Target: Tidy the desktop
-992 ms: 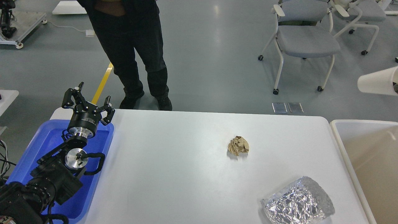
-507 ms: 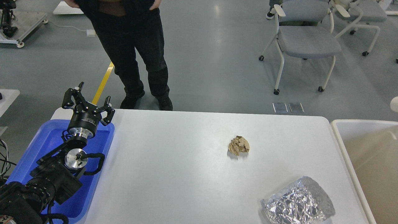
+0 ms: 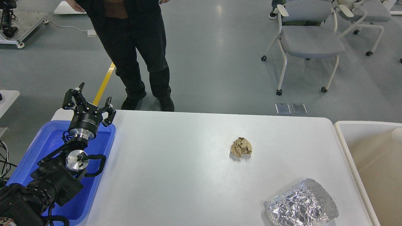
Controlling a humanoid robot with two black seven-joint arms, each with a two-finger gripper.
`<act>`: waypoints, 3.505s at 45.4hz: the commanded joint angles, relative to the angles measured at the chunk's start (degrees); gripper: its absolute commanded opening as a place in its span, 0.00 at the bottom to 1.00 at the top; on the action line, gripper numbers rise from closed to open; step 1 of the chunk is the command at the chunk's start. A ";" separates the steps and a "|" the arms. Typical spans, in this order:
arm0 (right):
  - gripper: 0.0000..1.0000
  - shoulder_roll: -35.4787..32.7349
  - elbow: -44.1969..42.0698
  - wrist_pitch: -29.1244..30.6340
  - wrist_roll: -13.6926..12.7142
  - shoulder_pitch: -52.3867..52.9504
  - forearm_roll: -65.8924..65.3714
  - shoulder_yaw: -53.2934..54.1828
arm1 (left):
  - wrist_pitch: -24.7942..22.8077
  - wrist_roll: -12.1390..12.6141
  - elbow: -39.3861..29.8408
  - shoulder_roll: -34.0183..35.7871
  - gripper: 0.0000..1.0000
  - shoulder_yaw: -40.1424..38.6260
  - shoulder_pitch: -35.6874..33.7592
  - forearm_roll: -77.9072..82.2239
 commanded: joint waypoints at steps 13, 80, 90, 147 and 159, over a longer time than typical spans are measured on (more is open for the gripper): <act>0.00 3.67 -0.66 -0.45 -1.05 -4.91 1.93 3.41 | 0.02 0.00 0.00 -0.05 1.00 0.00 0.00 0.00; 1.00 -0.28 8.47 0.34 -0.79 4.31 2.11 7.71 | -0.07 0.00 0.00 0.04 1.00 0.00 0.00 0.00; 1.00 -5.03 20.69 0.78 -0.88 5.81 2.11 21.32 | 0.02 0.00 0.00 0.04 1.00 0.00 0.00 0.00; 1.00 11.14 36.70 0.60 -0.53 4.58 2.11 41.03 | 0.02 0.00 0.00 0.04 1.00 0.00 0.00 0.00; 1.00 12.11 35.99 0.69 -0.44 3.80 2.11 41.20 | 0.02 0.00 0.00 -0.05 1.00 0.00 0.00 0.00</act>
